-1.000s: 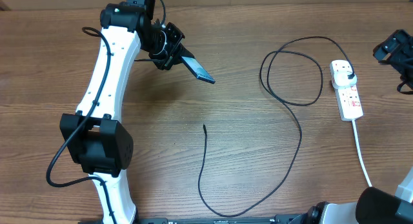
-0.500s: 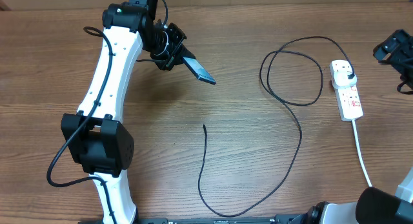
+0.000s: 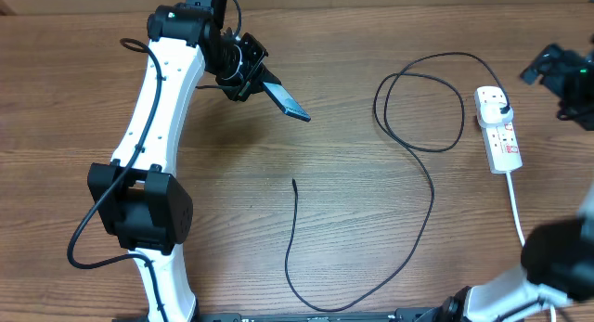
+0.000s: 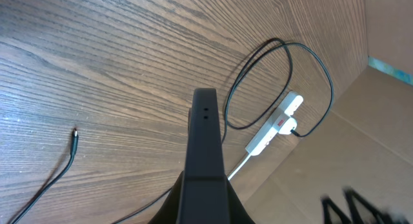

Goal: Plug charger to phone and switch on socket

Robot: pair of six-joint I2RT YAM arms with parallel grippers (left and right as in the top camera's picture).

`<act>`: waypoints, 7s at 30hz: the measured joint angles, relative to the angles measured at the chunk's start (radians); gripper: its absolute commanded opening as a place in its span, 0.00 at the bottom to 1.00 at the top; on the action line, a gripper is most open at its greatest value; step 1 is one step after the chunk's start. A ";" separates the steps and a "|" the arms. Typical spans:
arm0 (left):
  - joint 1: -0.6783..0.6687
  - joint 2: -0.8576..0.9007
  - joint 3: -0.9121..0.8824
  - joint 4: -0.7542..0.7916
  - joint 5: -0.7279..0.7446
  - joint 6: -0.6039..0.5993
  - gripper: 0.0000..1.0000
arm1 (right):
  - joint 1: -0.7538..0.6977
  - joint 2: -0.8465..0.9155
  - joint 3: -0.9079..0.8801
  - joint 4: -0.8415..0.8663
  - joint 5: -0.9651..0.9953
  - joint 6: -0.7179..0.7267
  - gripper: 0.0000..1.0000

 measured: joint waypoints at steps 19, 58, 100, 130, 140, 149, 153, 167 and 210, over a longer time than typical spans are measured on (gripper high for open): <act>0.000 0.000 0.000 0.027 0.000 0.000 0.04 | 0.000 0.283 0.000 0.175 -0.002 -0.029 1.00; 0.000 0.000 0.000 0.027 0.000 0.000 0.04 | -0.001 0.426 0.000 0.182 -0.070 -0.070 1.00; 0.000 0.000 0.000 0.027 0.000 0.000 0.04 | -0.001 0.431 -0.051 0.262 -0.095 -0.096 1.00; 0.000 0.000 0.000 0.026 0.000 0.000 0.04 | -0.006 0.430 0.003 0.141 -0.102 -0.113 0.98; 0.000 0.000 0.000 0.027 0.000 0.000 0.04 | -0.003 0.248 0.014 0.075 -0.126 -0.117 0.99; 0.003 0.000 0.000 0.074 0.000 0.000 0.04 | 0.111 0.059 0.029 0.008 -0.183 -0.142 1.00; 0.021 0.000 0.000 0.075 0.010 0.008 0.04 | 0.223 0.054 0.029 -0.018 -0.193 -0.148 1.00; 0.276 0.000 0.000 0.071 0.249 0.308 0.04 | 0.508 0.054 0.029 -0.078 -0.209 -0.137 1.00; 0.441 0.000 0.000 -0.060 0.312 0.529 0.04 | 1.144 0.227 -0.486 0.332 -0.062 0.245 0.99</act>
